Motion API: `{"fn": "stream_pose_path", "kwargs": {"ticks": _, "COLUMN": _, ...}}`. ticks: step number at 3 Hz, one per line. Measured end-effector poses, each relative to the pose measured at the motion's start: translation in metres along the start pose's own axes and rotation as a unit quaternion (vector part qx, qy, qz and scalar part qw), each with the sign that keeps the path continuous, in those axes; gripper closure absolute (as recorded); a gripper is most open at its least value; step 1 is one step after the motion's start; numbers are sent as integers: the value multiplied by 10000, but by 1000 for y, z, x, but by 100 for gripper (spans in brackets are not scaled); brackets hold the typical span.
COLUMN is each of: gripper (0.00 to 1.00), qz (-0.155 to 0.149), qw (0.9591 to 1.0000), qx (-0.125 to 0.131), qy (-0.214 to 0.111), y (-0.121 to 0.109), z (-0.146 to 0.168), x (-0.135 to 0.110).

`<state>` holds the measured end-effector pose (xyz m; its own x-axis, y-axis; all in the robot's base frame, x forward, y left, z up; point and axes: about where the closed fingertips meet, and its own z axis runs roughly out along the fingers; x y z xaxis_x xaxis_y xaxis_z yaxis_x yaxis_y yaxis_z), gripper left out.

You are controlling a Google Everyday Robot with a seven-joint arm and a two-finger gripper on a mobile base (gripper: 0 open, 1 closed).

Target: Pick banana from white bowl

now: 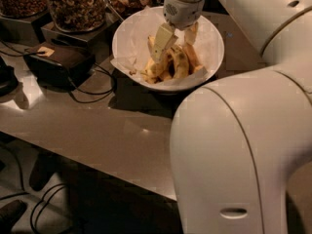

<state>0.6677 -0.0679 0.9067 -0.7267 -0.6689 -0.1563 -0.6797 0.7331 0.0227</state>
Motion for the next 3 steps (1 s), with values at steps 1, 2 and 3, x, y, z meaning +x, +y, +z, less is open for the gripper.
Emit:
{"fn": "stream_pose_path", "kwargs": {"ticks": 1, "gripper": 25, "qz": 64, "qw": 10000, "qx": -33, "qy": -9, "y": -1, "z": 0, "x": -1}}
{"fn": "stream_pose_path", "kwargs": {"ticks": 2, "gripper": 27, "qz": 104, "qw": 9999, "qx": -65, "qy": -24, "y": 0, "z": -1, "x": -1}}
{"fn": "stream_pose_path", "kwargs": {"ticks": 3, "gripper": 31, "qz": 136, "qw": 9998, "qx": -110, "qy": -34, "y": -1, "z": 0, "x": 1}}
